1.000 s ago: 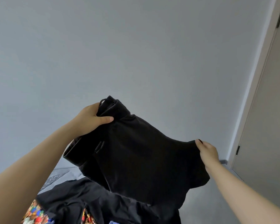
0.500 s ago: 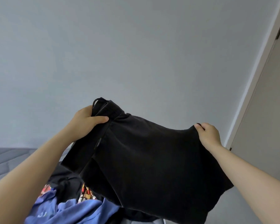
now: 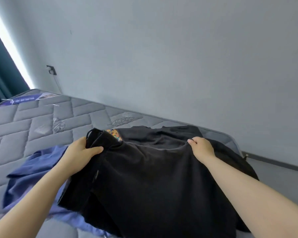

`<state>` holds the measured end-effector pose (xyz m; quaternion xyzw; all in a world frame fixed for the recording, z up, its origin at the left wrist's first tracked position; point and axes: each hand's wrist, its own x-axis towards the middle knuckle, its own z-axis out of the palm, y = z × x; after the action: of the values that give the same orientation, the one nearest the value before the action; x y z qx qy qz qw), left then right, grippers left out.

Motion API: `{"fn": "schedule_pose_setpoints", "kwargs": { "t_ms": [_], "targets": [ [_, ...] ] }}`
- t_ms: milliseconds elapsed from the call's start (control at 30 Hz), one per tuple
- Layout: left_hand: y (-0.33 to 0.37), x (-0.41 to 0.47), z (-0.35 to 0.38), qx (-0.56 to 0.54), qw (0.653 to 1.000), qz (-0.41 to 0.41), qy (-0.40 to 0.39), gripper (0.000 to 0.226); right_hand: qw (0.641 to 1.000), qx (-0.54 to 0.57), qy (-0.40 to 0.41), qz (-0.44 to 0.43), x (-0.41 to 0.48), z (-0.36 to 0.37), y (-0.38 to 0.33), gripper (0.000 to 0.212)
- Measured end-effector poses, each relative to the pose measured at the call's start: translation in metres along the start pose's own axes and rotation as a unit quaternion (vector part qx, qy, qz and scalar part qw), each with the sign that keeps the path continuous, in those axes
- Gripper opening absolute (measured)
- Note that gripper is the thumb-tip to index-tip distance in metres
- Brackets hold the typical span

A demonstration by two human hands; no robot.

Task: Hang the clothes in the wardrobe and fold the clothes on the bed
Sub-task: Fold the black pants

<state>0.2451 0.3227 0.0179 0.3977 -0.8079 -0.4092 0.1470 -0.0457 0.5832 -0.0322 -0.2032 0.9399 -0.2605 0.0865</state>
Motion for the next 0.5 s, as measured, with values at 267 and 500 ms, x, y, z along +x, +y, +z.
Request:
{"fn": "schedule_pose_setpoints", "kwargs": {
  "t_ms": [267,500],
  "targets": [
    [-0.095,0.04,0.003,0.015,0.994,-0.105,0.034,0.022,0.979,-0.169,-0.03,-0.113,0.058,0.087,-0.068,0.038],
    [-0.09,0.054,0.024,0.044,0.994,-0.101,0.017,0.021,0.969,-0.15,0.007,-0.196,0.03,0.102,-0.068,0.037]
  ]
}}
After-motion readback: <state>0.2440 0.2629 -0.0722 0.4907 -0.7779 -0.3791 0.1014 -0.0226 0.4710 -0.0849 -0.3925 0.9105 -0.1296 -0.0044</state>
